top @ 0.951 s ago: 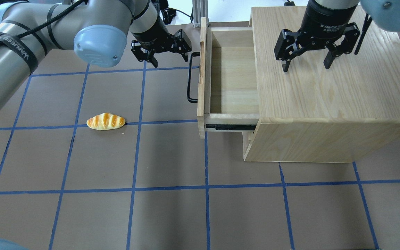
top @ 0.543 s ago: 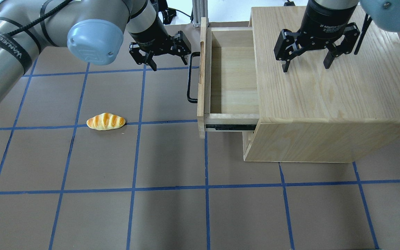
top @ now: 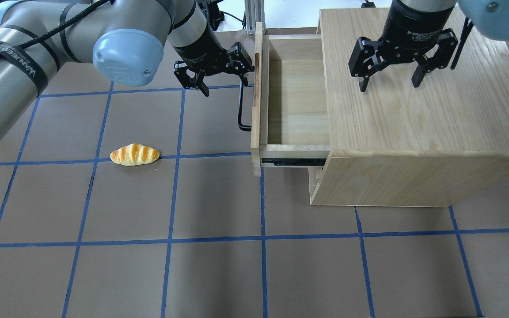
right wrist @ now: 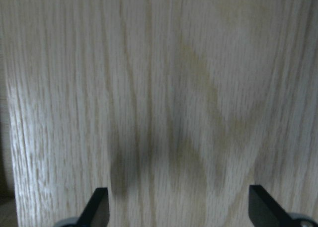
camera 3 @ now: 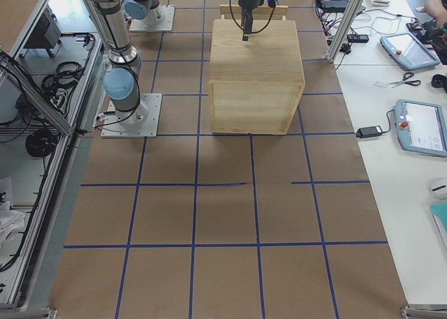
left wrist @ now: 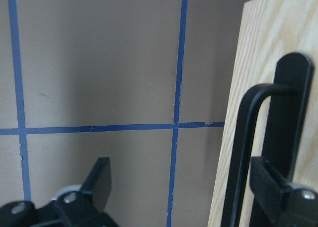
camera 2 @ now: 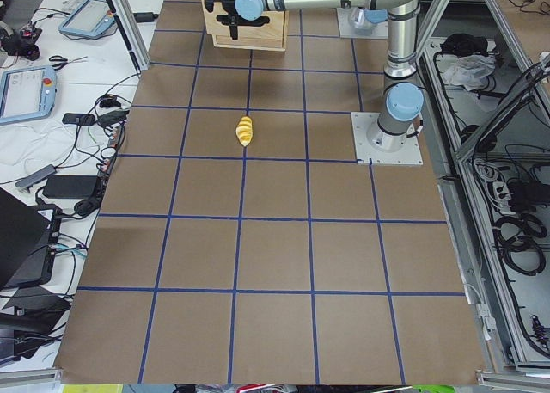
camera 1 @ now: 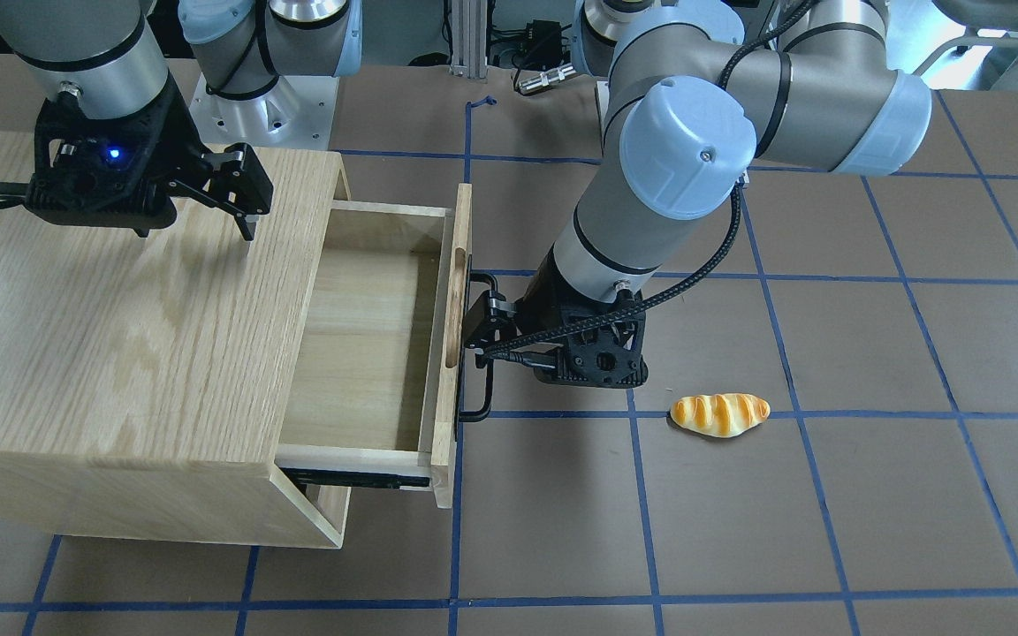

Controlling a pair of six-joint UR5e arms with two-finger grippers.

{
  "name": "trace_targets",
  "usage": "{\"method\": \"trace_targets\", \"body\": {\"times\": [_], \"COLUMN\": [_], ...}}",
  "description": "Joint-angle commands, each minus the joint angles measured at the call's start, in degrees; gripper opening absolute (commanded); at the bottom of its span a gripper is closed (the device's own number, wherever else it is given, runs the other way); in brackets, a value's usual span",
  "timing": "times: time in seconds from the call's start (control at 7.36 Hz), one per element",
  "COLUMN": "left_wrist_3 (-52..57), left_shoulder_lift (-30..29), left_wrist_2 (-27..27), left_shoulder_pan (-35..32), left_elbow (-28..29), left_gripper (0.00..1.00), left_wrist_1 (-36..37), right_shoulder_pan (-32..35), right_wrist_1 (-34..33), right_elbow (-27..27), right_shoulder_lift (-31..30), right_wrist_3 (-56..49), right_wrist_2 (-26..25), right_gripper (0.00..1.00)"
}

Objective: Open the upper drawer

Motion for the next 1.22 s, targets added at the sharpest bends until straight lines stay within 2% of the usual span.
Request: {"method": "trace_targets", "body": {"times": [0.0,0.27,0.41,0.81,0.95,1.09], "left_wrist_3": [0.08,0.95,2.44,13.50,14.22,14.40], "left_shoulder_lift": [-0.41,0.37,2.73,9.32,11.87,14.51], "left_wrist_2": [-0.20,-0.03,0.41,3.92,12.80,16.28], "left_shoulder_pan": [-0.04,0.13,0.66,7.84,7.78,7.78], "left_elbow": [-0.13,-0.04,0.75,1.37,1.37,0.85], "left_gripper": [1.00,1.00,1.00,1.00,1.00,1.00], "left_wrist_1": [-0.01,-0.18,-2.27,-11.14,-11.87,-12.75], "right_shoulder_pan": [-0.09,0.00,0.00,0.00,0.00,0.00], "right_wrist_1": [0.00,0.00,0.00,0.00,0.00,0.00], "right_elbow": [0.09,0.09,0.00,0.00,0.09,0.00], "right_shoulder_lift": [0.00,0.00,0.00,0.00,0.00,0.00], "right_wrist_3": [-0.07,0.01,0.02,-0.07,-0.07,-0.07], "right_wrist_2": [0.00,0.00,0.00,0.00,0.00,0.00], "right_gripper": [1.00,1.00,1.00,1.00,1.00,1.00]}}
